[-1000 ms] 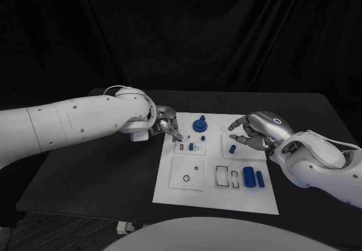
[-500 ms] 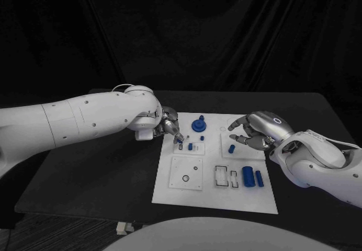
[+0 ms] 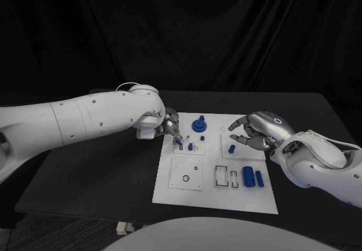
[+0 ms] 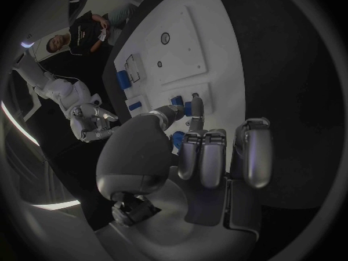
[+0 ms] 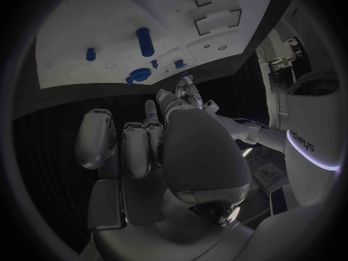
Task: Assemble the parts on the task board
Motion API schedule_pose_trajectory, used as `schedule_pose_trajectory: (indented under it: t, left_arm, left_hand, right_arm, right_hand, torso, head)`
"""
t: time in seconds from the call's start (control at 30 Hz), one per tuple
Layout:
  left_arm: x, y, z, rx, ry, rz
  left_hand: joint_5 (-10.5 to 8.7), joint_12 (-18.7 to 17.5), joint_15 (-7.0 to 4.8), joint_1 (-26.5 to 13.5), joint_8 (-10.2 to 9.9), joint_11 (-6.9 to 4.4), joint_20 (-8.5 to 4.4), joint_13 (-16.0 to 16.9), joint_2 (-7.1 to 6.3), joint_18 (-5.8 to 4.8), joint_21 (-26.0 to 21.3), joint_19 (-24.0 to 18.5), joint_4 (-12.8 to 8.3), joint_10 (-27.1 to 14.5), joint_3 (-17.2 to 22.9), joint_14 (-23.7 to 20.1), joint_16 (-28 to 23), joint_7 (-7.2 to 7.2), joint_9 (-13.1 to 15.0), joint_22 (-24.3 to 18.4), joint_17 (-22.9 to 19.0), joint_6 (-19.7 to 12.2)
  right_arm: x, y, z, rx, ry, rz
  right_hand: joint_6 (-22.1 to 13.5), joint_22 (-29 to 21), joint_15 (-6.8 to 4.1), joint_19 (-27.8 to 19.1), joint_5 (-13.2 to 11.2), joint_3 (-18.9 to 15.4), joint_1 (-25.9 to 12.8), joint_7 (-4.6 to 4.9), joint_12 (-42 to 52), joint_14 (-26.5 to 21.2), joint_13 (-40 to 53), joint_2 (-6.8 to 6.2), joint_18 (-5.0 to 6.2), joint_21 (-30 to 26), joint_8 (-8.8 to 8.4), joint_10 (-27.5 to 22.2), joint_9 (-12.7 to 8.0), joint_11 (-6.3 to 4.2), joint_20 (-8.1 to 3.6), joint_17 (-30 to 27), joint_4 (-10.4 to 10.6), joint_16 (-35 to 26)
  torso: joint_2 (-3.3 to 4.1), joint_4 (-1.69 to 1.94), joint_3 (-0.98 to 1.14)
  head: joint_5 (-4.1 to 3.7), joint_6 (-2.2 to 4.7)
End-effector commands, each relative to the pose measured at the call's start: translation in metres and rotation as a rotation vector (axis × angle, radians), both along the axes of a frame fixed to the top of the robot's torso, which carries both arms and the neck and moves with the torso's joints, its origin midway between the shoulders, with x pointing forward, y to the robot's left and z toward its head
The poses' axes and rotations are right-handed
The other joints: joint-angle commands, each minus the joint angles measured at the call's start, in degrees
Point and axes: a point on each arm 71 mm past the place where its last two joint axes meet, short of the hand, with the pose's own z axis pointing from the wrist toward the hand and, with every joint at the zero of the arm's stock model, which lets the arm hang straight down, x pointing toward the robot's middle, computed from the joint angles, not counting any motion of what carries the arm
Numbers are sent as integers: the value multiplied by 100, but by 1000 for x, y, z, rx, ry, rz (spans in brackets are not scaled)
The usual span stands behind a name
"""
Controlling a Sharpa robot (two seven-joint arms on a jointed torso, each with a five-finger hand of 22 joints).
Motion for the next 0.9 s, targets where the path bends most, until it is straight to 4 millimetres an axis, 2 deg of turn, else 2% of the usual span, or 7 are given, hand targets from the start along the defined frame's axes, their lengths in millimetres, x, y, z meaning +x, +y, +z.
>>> schedule_pose_trajectory:
  t: [0.03, 0.13, 0.33, 0.9]
  left_arm:
    - [-1, -2, -2, 23, 8, -20]
    - [0, -2, -3, 25, 9, -21]
    - [0, -3, -5, 27, 12, -18]
    - [0, -7, -11, 31, 23, -22]
  left_hand:
    - [24, 20, 36, 35, 12, 32, 34, 1509, 83, 73, 7, 88, -899, 587, 858, 605, 15, 12, 3, 1180, 1507, -40]
    - [30, 20, 36, 35, 11, 33, 34, 1509, 86, 74, 3, 86, -900, 587, 854, 605, 15, 14, 3, 1179, 1507, -43]
    - [42, 20, 37, 34, 12, 34, 34, 1509, 88, 73, 5, 88, -902, 587, 845, 605, 15, 16, 4, 1180, 1507, -45]
    - [46, 20, 38, 29, 12, 37, 34, 1509, 91, 74, -1, 86, -900, 587, 831, 605, 15, 18, 4, 1178, 1507, -49]
  right_arm:
    - [-1, 1, 0, 2, -2, 4]
    - [-1, 1, 0, 1, -1, 4]
    - [-1, 1, 0, 2, -1, 5]
    - [-1, 1, 0, 2, 0, 4]
  right_hand:
    - [39, 939, 2, -7, 25, 3, 50, -8, -23, 330, -151, 15, -24, -20, -25, 185, -6, 25, -3, 139, -43, -28]
    - [39, 939, 2, -7, 24, 5, 53, -5, -23, 330, -149, 7, -24, -22, -30, 184, -9, 26, -2, 136, -54, -30]
    - [39, 938, 3, -9, 24, 5, 52, -4, -17, 330, -144, 7, -23, -27, -30, 186, -10, 26, -2, 134, -54, -32]
    - [40, 941, 3, -6, 24, 6, 51, -3, -21, 329, -147, 5, -25, -20, -33, 184, -12, 27, -2, 129, -58, -36]
  torso:
    - [9, 9, -4]
    - [12, 7, -4]
    - [5, 13, -4]
    - [5, 5, -3]
  head:
    - [-1, 0]
    - [11, 0]
    - [-26, 0]
    - [2, 0]
